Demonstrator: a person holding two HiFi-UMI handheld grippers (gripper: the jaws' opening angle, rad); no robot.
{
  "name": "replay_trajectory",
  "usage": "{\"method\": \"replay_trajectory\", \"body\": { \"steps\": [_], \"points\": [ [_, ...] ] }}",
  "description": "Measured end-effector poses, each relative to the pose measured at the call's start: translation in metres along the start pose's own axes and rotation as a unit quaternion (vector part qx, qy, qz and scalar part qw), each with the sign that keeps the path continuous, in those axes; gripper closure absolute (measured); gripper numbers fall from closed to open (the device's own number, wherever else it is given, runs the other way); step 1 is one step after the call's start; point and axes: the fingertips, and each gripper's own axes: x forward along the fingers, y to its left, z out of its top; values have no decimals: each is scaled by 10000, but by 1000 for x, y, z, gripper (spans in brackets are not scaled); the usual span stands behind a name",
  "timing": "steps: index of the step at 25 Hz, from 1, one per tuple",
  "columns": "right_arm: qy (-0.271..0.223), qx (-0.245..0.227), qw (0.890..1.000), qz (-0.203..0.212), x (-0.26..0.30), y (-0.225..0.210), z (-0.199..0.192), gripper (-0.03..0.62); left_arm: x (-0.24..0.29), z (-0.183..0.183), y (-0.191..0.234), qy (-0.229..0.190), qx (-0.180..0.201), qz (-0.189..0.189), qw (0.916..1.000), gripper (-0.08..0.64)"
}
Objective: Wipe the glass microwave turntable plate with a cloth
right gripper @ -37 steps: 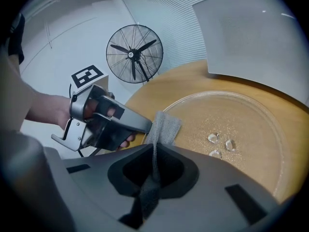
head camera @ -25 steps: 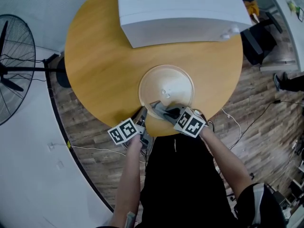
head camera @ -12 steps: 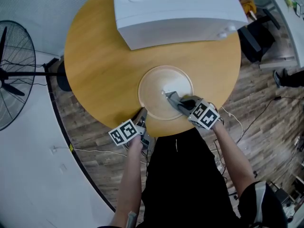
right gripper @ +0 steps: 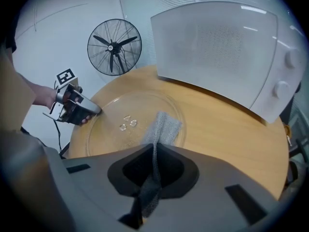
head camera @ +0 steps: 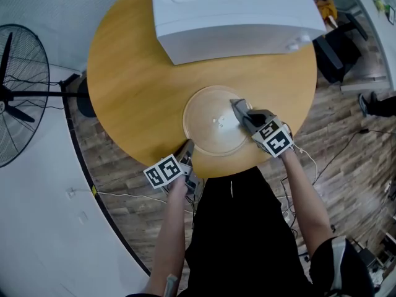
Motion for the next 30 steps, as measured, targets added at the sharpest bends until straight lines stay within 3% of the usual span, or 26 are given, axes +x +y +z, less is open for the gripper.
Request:
{"method": "replay_trajectory", "body": {
  "steps": [6, 12, 22, 30],
  "points": [
    [-96, 143, 9989, -447, 7, -25, 19, 569, 1, -1, -1, 80, 105, 7, 9999, 532],
    [-144, 106, 9982, -578, 23, -36, 46, 569, 1, -1, -1, 89, 82, -15, 9999, 532],
    [-554, 232, 9971, -464, 49, -33, 93, 569, 1, -1, -2, 90, 80, -19, 9999, 531],
    [-780, 181, 9966, -202, 71, 4, 119, 571, 1, -1, -1, 48, 79, 38, 9999, 531]
  ]
}}
